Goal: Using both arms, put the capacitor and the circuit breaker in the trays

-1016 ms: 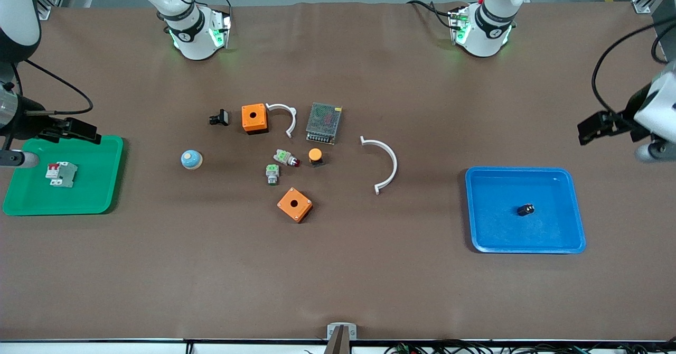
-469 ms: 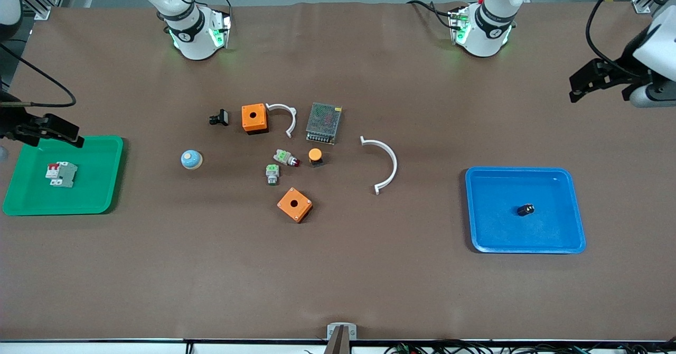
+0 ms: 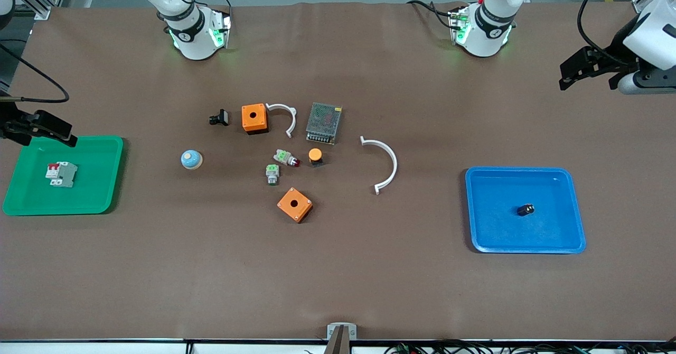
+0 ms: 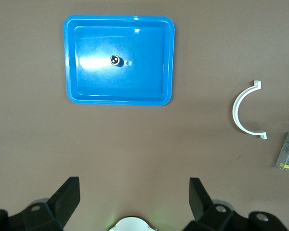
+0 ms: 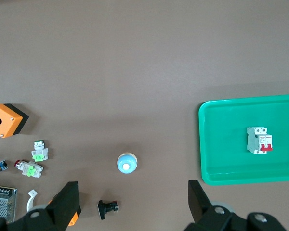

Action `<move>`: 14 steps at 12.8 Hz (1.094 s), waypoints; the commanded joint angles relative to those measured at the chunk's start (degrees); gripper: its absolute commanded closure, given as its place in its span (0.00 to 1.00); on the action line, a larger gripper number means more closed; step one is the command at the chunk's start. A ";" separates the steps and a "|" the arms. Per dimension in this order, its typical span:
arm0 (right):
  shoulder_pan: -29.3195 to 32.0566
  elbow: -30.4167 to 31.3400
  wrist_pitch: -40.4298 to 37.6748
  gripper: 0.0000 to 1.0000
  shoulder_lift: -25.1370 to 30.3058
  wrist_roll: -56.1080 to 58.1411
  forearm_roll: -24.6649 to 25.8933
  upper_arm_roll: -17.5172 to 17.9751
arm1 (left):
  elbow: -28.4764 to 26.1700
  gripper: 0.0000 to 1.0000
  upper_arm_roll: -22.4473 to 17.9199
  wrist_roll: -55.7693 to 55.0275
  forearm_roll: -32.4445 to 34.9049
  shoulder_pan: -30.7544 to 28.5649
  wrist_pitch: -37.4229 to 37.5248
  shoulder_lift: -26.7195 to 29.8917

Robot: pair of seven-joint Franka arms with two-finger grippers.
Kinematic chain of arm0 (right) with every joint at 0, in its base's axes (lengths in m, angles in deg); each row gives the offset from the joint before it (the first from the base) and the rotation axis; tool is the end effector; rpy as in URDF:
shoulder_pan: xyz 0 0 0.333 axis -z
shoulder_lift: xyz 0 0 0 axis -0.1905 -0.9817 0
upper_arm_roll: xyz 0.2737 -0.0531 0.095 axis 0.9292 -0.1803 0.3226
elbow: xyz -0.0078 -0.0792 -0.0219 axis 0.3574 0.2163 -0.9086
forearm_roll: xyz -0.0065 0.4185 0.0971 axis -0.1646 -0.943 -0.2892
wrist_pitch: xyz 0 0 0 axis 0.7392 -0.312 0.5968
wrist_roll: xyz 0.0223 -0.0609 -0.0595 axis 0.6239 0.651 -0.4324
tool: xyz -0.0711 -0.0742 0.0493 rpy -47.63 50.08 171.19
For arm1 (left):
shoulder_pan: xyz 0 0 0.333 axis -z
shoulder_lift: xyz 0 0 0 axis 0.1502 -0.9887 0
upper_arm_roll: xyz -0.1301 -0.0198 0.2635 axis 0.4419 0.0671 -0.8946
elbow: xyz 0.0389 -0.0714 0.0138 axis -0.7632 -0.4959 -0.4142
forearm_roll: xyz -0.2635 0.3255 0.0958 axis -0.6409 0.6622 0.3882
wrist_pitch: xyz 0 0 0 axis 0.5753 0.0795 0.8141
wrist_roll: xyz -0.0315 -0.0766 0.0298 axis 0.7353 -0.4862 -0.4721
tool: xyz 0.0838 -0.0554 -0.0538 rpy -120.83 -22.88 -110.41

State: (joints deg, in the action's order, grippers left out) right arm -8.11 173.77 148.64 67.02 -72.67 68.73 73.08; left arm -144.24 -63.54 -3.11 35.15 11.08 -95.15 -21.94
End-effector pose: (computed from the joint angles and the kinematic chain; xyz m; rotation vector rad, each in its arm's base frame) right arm 0.6204 -0.0358 0.5765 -3.1236 0.0836 -0.0719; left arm 0.5507 -0.0681 0.6301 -3.1322 0.0029 0.0758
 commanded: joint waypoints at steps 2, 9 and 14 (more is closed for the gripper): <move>-0.94 10.84 6.70 0.00 8.82 0.12 -0.35 -0.25 | -1.90 0.00 -0.18 -0.22 1.24 -0.16 -1.13 2.24; -1.03 5.29 4.41 0.00 6.97 0.03 -0.26 -0.33 | -1.02 0.00 -0.36 -1.54 0.98 -0.86 -1.04 1.28; -1.03 1.10 1.00 0.00 4.70 0.03 -0.26 -0.33 | 1.62 0.00 -0.18 -1.36 1.16 -0.60 -0.95 -1.09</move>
State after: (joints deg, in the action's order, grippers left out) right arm -8.58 179.00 152.83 74.02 -72.66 68.73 73.15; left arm -144.06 -63.80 -4.21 35.56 10.16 -96.13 -22.32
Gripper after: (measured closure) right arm 0.000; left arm 0.000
